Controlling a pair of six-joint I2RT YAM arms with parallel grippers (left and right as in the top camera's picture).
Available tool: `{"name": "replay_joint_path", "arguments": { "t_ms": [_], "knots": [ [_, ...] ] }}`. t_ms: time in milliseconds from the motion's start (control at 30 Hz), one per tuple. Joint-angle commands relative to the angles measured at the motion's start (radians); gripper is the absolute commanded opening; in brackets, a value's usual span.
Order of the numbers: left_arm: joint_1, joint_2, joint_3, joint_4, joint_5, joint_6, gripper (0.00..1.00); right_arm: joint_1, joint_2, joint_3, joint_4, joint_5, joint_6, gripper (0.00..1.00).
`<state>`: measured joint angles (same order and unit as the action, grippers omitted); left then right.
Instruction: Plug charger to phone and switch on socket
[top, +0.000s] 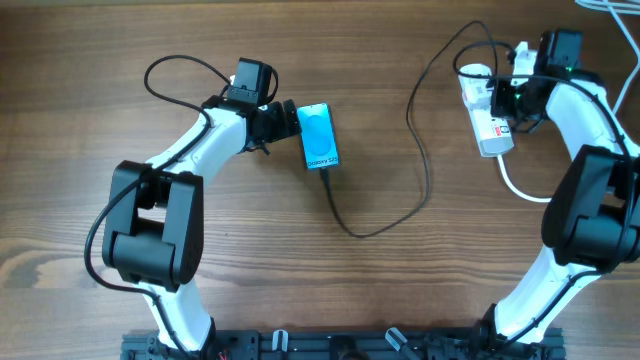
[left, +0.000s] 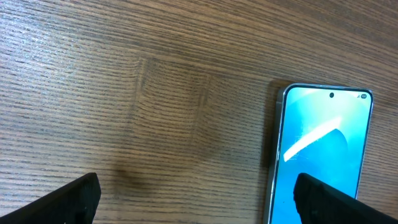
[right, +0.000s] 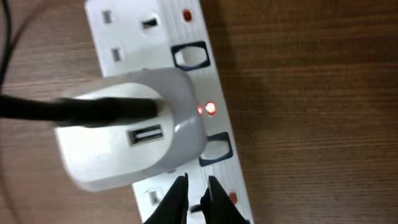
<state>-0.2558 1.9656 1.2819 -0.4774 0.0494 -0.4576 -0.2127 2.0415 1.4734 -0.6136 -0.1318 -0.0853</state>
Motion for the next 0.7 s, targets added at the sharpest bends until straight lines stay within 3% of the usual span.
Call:
{"name": "replay_joint_path", "arguments": {
  "t_ms": [0,467,567,667],
  "knots": [
    [-0.002,0.010,-0.003,0.003,-0.013,0.004,1.00,0.000,-0.018,-0.041,0.043,0.024,0.045,0.14],
    [-0.002,0.010,-0.003,0.003,-0.013,0.004,1.00,0.000,0.053,-0.076,0.101,-0.063,0.020,0.18],
    [-0.002,0.010,-0.003,0.003,-0.013,0.004,1.00,0.000,0.053,-0.070,0.098,-0.117,0.000,0.29],
    [-0.002,0.010,-0.003,0.003,-0.013,0.004,1.00,-0.001,0.053,-0.036,0.051,-0.107,0.002,0.32]
  ]
}}
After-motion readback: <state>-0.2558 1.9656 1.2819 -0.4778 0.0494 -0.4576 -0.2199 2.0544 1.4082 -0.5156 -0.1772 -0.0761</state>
